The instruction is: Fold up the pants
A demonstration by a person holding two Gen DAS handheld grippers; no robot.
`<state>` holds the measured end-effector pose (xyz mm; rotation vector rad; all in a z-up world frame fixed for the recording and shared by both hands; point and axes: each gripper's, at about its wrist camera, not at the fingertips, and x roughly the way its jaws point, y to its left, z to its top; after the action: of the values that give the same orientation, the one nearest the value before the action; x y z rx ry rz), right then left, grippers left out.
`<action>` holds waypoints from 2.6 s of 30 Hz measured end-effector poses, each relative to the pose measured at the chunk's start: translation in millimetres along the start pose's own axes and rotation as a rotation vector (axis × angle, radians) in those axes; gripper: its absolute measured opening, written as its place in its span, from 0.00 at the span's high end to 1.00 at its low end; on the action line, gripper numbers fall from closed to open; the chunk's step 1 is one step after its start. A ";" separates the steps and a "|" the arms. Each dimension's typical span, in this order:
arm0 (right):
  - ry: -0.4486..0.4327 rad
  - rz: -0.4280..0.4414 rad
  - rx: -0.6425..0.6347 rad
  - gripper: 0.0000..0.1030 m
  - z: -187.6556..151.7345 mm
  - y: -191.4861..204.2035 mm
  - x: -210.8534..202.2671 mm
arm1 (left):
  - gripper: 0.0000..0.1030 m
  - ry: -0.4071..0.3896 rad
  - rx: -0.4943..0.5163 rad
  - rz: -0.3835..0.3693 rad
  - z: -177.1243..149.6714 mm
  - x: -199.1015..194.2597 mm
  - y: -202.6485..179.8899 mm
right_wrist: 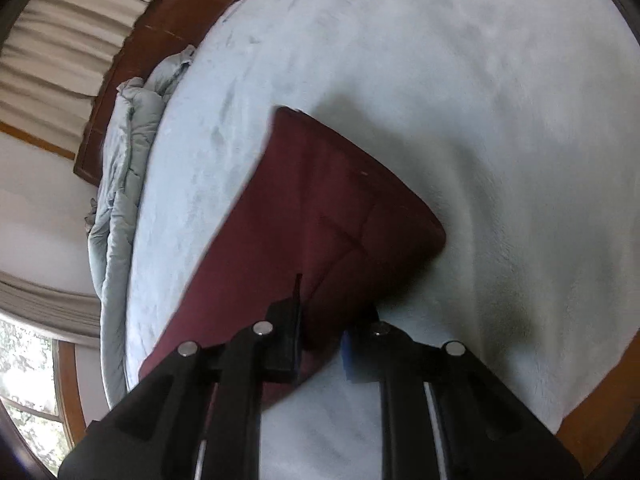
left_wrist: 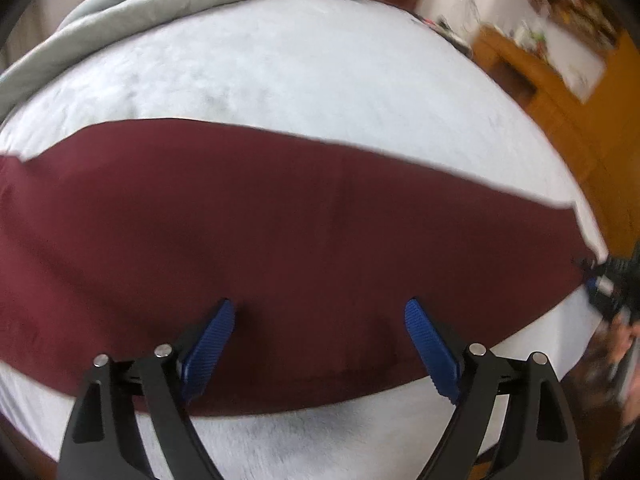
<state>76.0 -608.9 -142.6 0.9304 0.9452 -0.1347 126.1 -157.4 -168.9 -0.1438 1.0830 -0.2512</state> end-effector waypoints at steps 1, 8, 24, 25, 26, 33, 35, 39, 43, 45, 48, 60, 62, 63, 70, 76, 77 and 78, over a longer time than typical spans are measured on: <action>-0.003 -0.005 -0.011 0.86 0.9 3.8 -0.7 | 0.15 -0.028 -0.011 -0.015 1.1 -6.4 3.5; 0.016 -0.126 -0.062 0.85 -2.2 22.0 5.5 | 0.09 0.037 0.071 0.028 -2.6 13.6 -5.2; -0.047 0.085 -0.599 0.85 -91.1 266.6 -5.1 | 0.09 -0.037 -0.230 -0.001 -5.2 -47.3 90.4; -0.037 0.088 -0.620 0.85 -98.1 275.0 -1.8 | 0.09 -0.037 -0.251 -0.003 -7.0 -49.4 99.6; -0.016 0.088 -0.658 0.85 -110.9 289.2 8.8 | 0.09 -0.040 -0.266 0.000 -9.7 -51.2 100.8; 0.097 0.071 -0.807 0.85 -173.3 336.4 65.0 | 0.09 -0.069 -0.350 -0.016 -18.3 -66.5 131.4; 0.130 0.056 -0.838 0.84 -194.4 339.5 76.4 | 0.09 -0.072 -0.372 -0.027 -19.6 -69.8 141.6; 0.212 0.012 -0.892 0.84 -225.6 329.7 104.3 | 0.09 -0.065 -0.400 -0.056 -26.2 -73.7 155.1; 0.275 -0.010 -0.911 0.79 -243.7 315.4 124.9 | 0.09 -0.059 -0.411 -0.098 -20.8 -70.6 156.9; 0.319 0.032 -0.911 0.58 -246.8 308.7 126.7 | 0.09 -0.046 -0.424 -0.135 -15.7 -65.6 154.6; 0.424 0.191 -0.857 0.31 -247.2 302.0 122.3 | 0.09 -0.013 -0.449 -0.210 -9.9 -54.5 150.8; 0.330 0.372 -0.566 0.29 -155.8 220.2 32.6 | 0.09 0.119 -0.462 -0.322 -7.2 -11.9 125.6; 0.291 0.353 -0.541 0.29 -144.3 207.9 23.2 | 0.09 0.148 -0.449 -0.356 -4.6 -2.4 115.6; 0.282 0.350 -0.535 0.29 -141.6 203.7 20.6 | 0.09 0.158 -0.447 -0.356 -3.3 1.5 113.8; 0.279 0.316 -0.517 0.29 -144.8 192.0 28.2 | 0.41 0.165 -0.447 -0.328 -0.2 7.2 105.6; 0.271 0.275 -0.493 0.29 -141.3 178.7 33.6 | 0.74 0.132 -0.488 -0.326 -4.7 5.0 116.8; 0.269 0.273 -0.485 0.29 -140.0 177.2 33.6 | 0.76 0.110 -0.486 -0.330 -4.8 -0.9 117.2; 0.264 0.270 -0.475 0.29 -137.4 174.8 32.3 | 0.76 0.078 -0.474 -0.332 -3.8 -10.2 116.5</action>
<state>91.7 -390.8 -91.1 0.6312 1.0240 0.4358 133.7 -42.5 -189.7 -0.7473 1.1798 -0.2951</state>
